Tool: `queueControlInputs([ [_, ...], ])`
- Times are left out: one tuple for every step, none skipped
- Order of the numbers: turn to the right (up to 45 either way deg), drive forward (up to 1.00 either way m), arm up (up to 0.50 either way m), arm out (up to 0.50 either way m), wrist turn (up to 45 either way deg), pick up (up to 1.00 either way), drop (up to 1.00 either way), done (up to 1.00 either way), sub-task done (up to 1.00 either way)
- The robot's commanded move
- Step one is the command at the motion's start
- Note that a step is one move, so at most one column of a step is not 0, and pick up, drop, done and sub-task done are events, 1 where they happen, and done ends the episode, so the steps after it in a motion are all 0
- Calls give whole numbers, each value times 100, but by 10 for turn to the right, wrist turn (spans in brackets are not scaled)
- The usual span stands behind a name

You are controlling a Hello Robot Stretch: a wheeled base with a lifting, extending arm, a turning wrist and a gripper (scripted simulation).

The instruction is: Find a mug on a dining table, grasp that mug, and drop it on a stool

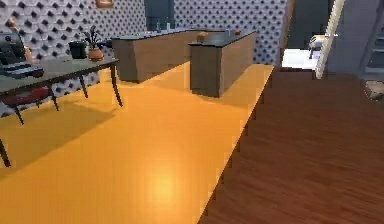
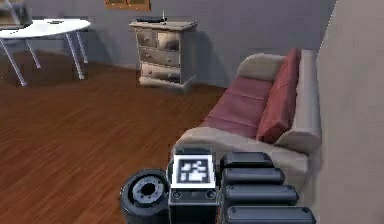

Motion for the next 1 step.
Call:
queueControlInputs([
  [450, 0, 0, 0, 0, 0, 0, 0, 0],
])
